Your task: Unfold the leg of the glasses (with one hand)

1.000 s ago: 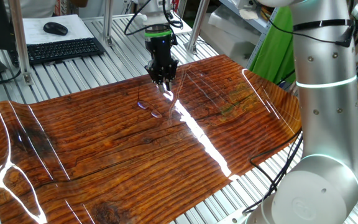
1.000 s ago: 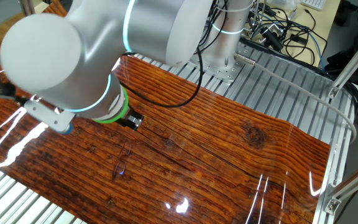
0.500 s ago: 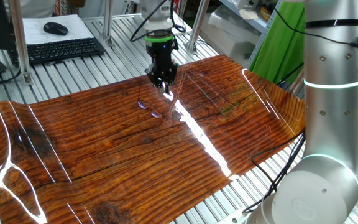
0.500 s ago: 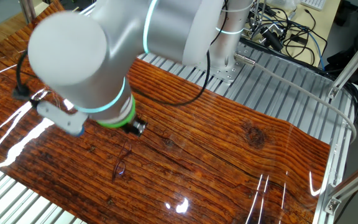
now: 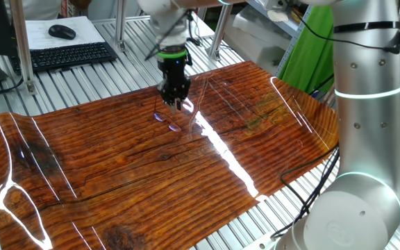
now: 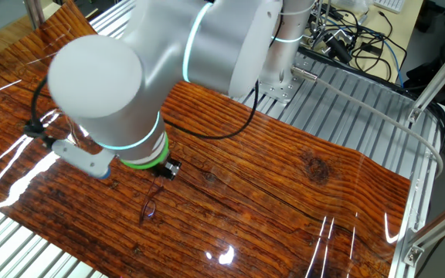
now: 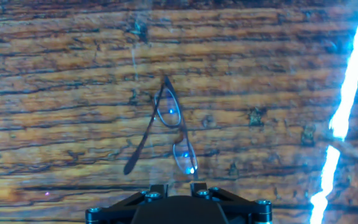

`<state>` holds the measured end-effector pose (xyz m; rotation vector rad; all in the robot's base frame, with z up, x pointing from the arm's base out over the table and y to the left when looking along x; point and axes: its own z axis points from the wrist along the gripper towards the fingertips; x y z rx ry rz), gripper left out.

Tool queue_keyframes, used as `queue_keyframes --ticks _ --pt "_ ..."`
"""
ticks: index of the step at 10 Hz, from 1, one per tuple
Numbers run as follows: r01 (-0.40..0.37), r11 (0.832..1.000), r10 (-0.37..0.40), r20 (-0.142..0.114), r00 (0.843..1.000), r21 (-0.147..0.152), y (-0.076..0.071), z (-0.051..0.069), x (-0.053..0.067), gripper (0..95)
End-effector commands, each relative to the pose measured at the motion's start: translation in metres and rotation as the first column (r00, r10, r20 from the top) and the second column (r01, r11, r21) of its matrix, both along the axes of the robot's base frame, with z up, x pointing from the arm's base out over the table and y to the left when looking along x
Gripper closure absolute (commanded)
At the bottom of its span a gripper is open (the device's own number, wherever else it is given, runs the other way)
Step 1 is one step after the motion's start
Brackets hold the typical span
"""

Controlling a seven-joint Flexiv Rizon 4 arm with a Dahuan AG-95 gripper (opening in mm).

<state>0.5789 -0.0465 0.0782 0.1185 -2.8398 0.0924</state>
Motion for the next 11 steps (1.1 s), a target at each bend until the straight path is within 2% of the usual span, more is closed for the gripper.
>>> queue_keyframes --ticks 1,3,7,11 --pt "-0.008 1.0 0.007 0.045 0.999 0.012 0.001 -0.017 0.008 76.0" --pt "-0.019 1.0 0.018 0.06 0.998 0.016 0.002 -0.026 0.011 76.0" --pt "-0.022 1.0 0.021 0.064 0.998 0.018 0.0 -0.032 0.018 76.0" --pt "-0.039 0.999 0.038 0.077 0.996 0.02 -0.003 -0.045 0.021 76.0"
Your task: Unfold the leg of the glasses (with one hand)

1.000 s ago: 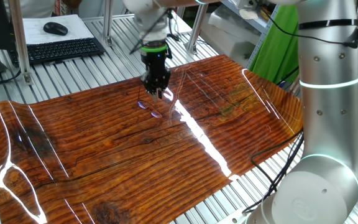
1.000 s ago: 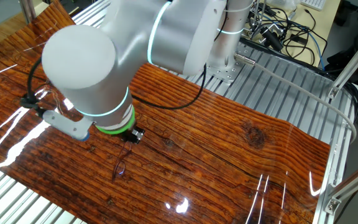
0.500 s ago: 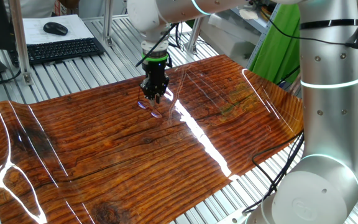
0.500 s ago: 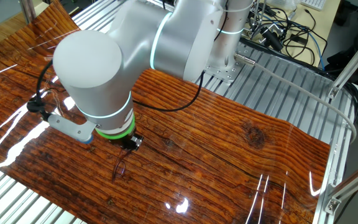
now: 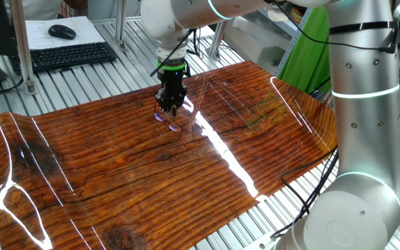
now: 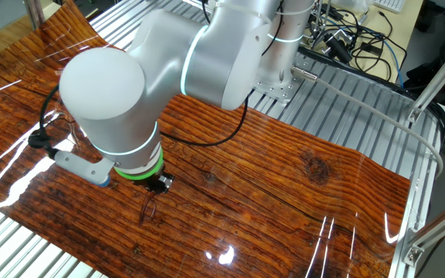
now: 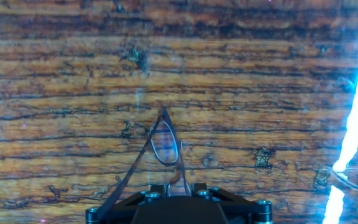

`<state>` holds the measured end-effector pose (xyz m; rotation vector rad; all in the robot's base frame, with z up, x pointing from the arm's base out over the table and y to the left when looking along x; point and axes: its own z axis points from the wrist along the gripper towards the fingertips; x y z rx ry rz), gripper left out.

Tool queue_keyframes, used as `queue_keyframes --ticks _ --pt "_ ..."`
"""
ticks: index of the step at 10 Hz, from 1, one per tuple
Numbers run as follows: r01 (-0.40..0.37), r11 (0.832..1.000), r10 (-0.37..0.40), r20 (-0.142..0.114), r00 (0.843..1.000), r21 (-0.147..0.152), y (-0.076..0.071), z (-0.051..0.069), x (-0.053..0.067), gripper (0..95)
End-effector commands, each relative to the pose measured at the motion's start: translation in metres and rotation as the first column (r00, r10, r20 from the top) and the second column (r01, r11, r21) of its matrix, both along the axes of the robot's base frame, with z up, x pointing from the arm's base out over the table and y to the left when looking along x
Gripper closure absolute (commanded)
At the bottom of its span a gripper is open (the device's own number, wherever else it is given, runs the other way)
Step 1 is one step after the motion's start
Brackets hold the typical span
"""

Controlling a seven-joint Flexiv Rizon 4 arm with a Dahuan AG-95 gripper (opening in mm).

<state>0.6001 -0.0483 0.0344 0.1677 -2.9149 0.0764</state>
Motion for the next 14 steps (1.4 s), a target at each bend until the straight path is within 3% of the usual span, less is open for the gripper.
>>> queue_keyframes --ticks 1,7,14 --pt "-0.01 1.0 0.01 0.005 1.0 0.003 -0.002 -0.002 0.0 76.0" --pt "-0.019 1.0 0.018 0.016 1.0 0.02 -0.007 -0.016 -0.001 76.0" --pt "-0.013 0.999 0.012 0.015 1.0 0.044 -0.006 -0.018 -0.005 76.0"
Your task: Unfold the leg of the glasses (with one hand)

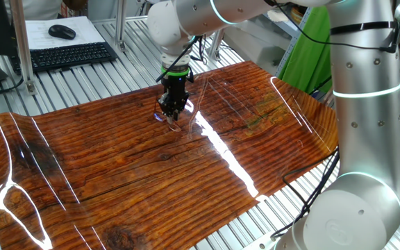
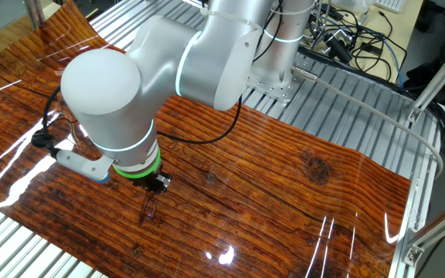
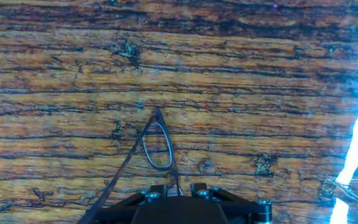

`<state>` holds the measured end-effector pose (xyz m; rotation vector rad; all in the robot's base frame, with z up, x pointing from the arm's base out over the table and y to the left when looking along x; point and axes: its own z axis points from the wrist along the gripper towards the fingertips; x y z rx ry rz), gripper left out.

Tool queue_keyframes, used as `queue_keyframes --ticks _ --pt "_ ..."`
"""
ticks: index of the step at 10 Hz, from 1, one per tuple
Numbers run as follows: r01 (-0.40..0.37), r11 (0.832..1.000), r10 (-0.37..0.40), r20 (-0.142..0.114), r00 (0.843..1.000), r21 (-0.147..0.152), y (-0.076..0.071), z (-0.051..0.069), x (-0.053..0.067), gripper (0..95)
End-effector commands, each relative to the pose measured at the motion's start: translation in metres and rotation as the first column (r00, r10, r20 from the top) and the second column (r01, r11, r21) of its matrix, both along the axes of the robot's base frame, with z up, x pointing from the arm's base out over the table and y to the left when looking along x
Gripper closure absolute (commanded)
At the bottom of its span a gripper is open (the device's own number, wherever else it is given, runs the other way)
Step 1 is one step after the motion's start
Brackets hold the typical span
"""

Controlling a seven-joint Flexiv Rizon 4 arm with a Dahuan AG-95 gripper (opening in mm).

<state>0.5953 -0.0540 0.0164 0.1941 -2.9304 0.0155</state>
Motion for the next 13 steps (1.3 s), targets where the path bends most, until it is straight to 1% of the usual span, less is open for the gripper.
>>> queue_keyframes --ticks 1,2,4,7,8,9,10,11,12,13 --pt "0.0 1.0 0.0 0.001 1.0 0.002 0.0 -0.001 0.0 76.0" --pt "0.0 1.0 0.0 0.002 1.0 0.006 0.0 -0.001 0.0 95.0" --pt "-0.002 1.0 0.002 0.001 1.0 0.016 0.0 -0.001 -0.001 95.0" --pt "-0.003 1.0 0.003 0.001 1.0 0.02 0.0 0.0 -0.001 95.0" --pt "-0.002 1.0 0.003 -0.005 1.0 0.027 0.0 0.005 -0.001 95.0" --pt "0.011 0.999 -0.01 -0.019 1.0 0.039 0.0 0.013 -0.001 95.0" --pt "0.025 0.999 -0.024 -0.026 0.999 0.044 -0.001 0.021 -0.002 95.0" --pt "0.04 0.998 -0.039 -0.028 0.999 0.053 -0.002 0.028 -0.003 95.0" --pt "0.05 0.997 -0.049 -0.025 0.998 0.057 -0.003 0.037 -0.004 95.0" --pt "0.051 0.997 -0.05 -0.022 0.999 0.059 -0.003 0.039 -0.005 95.0"
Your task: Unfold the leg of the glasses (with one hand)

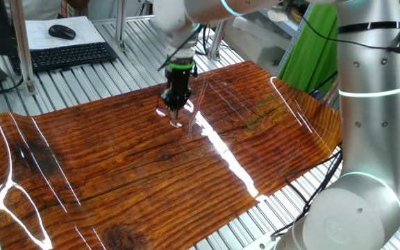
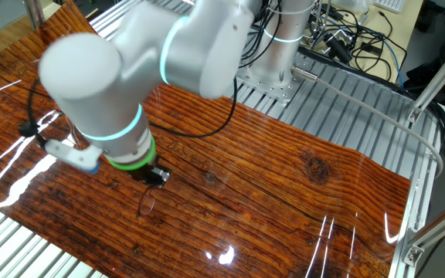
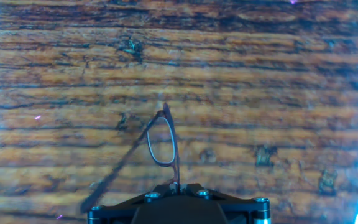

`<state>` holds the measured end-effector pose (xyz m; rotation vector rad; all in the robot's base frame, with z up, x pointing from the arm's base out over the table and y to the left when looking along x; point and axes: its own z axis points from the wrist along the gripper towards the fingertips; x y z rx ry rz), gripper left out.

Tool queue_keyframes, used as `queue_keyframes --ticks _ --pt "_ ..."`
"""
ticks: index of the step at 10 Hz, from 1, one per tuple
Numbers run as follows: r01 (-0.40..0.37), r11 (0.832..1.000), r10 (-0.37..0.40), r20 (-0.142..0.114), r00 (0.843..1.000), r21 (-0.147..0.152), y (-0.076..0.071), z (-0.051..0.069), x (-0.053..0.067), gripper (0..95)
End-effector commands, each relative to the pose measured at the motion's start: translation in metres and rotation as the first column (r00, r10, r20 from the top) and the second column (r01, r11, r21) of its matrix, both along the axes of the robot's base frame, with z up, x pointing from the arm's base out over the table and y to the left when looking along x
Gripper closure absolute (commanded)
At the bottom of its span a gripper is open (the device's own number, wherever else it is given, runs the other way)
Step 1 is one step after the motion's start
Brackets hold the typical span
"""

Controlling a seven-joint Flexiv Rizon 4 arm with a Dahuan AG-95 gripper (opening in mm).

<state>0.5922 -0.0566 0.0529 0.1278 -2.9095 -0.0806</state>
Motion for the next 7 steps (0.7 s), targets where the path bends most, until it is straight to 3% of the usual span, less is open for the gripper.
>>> queue_keyframes --ticks 1,4,7 --pt "-0.002 1.0 0.002 0.009 1.0 0.001 -0.0002 0.0038 -0.002 95.0" --pt "0.012 1.0 -0.012 0.032 0.999 -0.003 0.001 0.0029 -0.004 95.0" --pt "0.01 1.0 -0.01 0.025 1.0 -0.008 0.0019 0.0031 -0.0068 95.0"
